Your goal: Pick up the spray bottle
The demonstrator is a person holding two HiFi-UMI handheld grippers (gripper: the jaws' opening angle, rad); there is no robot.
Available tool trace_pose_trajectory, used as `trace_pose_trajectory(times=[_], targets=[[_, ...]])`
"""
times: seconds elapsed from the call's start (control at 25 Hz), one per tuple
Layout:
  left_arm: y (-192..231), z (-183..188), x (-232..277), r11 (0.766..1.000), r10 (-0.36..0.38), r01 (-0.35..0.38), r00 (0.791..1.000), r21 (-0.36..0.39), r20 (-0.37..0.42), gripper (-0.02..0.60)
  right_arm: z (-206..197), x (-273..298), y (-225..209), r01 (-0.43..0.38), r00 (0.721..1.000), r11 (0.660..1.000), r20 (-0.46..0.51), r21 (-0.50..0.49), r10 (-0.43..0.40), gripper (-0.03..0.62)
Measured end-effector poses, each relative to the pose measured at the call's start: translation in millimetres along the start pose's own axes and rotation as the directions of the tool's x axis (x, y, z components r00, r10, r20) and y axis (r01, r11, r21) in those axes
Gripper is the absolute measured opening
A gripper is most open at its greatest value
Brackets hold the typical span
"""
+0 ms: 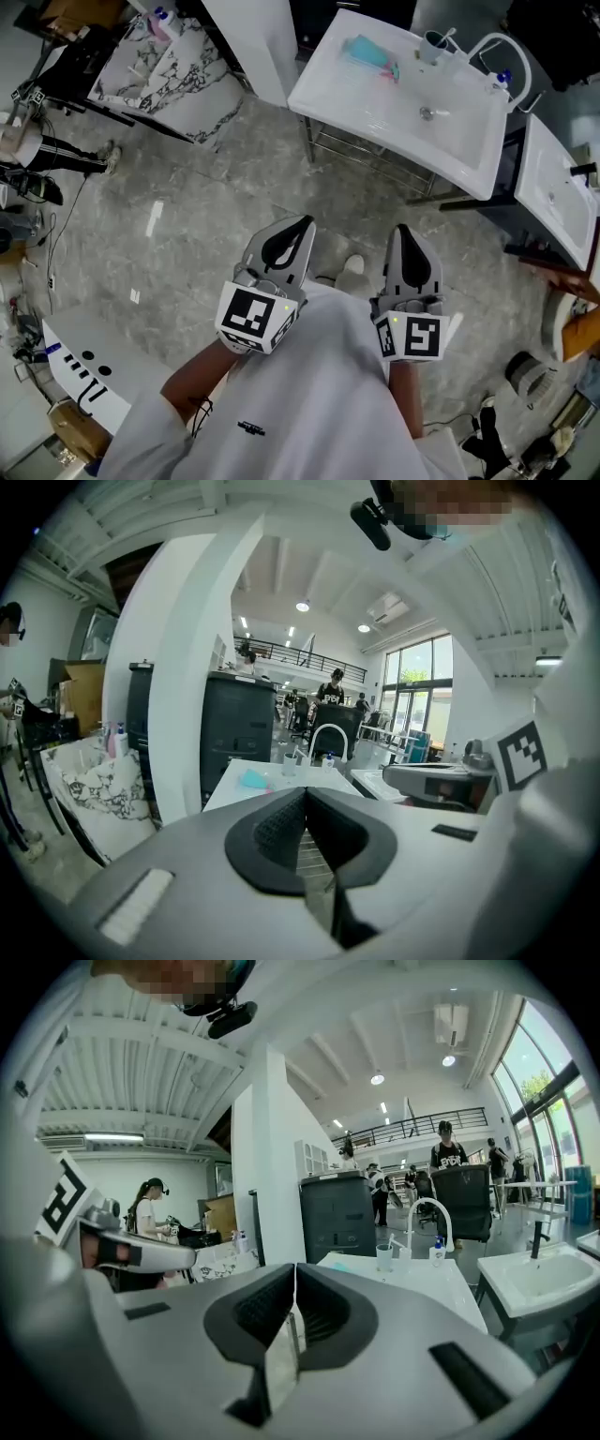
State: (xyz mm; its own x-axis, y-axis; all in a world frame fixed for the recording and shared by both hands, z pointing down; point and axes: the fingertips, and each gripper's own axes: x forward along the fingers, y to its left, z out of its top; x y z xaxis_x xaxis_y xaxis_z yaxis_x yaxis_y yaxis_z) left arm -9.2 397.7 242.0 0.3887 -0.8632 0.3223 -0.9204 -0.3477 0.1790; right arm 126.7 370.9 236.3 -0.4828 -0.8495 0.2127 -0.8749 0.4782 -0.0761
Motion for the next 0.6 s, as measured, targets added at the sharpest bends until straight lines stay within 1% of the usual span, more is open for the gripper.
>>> trace_pose_trajectory(times=[0.36,0.6], targets=[[48,0,-30,1.000,-0.003,0.003,1.000,-0.009,0.027,0.003,-3,13,44,0.033,0.999,0.999,-0.005,-0.031,-0.033,0.006],[90,-4,-48,1.000,0.002,-0.002,0.999,-0.010,0.034,0.003,2,34,72,0.052,0.999,0.998,0.010,-0.041,-0.051,0.005]])
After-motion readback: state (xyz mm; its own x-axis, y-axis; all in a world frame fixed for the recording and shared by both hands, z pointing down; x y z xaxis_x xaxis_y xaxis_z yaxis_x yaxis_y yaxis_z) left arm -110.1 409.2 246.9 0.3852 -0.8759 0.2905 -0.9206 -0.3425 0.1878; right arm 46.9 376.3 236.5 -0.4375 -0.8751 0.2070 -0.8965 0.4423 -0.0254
